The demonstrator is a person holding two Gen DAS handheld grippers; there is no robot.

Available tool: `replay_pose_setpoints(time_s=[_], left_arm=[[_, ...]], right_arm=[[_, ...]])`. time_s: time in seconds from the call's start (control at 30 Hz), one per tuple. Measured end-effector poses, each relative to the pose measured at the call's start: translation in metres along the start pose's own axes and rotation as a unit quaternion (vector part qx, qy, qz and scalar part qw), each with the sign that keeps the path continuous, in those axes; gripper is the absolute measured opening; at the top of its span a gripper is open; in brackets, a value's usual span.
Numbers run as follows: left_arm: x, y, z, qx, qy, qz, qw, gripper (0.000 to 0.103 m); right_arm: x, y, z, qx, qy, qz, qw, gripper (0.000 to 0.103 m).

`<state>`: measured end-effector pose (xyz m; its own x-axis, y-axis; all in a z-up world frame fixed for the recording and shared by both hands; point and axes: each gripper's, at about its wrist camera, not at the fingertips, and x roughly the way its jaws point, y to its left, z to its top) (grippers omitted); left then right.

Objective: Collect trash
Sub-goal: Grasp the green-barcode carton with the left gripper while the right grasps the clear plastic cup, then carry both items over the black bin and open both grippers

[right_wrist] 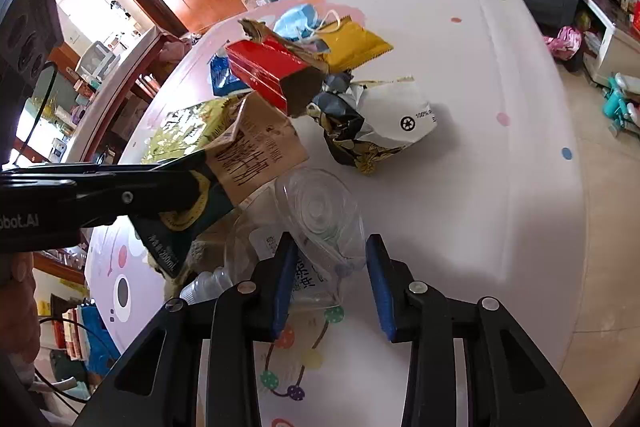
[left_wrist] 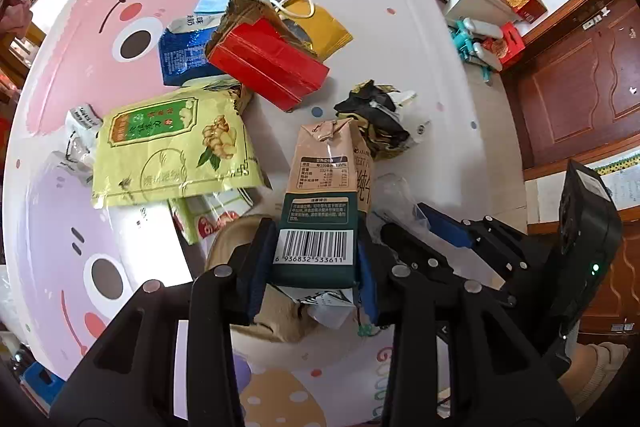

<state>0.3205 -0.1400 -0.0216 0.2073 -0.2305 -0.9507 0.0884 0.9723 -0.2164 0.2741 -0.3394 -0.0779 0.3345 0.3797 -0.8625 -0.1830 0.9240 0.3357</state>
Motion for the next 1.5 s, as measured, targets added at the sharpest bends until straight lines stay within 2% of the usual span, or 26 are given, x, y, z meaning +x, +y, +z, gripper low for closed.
replay_pose_setpoints(time_s=[0.27, 0.47, 0.63, 0.8, 1.07, 1.23, 1.5], left_arm=[[-0.052, 0.012, -0.034, 0.009, -0.034, -0.015, 0.9992, 0.034], [-0.094, 0.029, -0.071, 0.023, -0.060, -0.028, 0.9976, 0.034], [-0.126, 0.050, -0.110, 0.041, -0.076, -0.043, 0.9954, 0.034], [-0.155, 0.081, -0.163, 0.063, -0.086, -0.056, 0.9927, 0.034], [-0.188, 0.122, -0.246, 0.101, -0.099, -0.070, 0.9876, 0.034], [-0.195, 0.138, -0.296, 0.122, -0.092, -0.076, 0.9853, 0.034], [-0.189, 0.150, -0.357, 0.133, -0.061, -0.071, 0.9866, 0.034]], right_arm=[[-0.038, 0.019, -0.016, -0.005, -0.033, -0.017, 0.999, 0.034], [-0.077, 0.048, -0.045, -0.010, -0.060, -0.036, 0.997, 0.034], [-0.109, 0.084, -0.082, 0.007, -0.087, -0.062, 0.994, 0.034], [-0.135, 0.128, -0.128, 0.035, -0.114, -0.079, 0.990, 0.034], [-0.159, 0.207, -0.203, 0.056, -0.139, -0.100, 0.984, 0.034], [-0.159, 0.249, -0.251, 0.067, -0.138, -0.108, 0.982, 0.034], [-0.148, 0.294, -0.316, 0.060, -0.080, -0.112, 0.989, 0.034]])
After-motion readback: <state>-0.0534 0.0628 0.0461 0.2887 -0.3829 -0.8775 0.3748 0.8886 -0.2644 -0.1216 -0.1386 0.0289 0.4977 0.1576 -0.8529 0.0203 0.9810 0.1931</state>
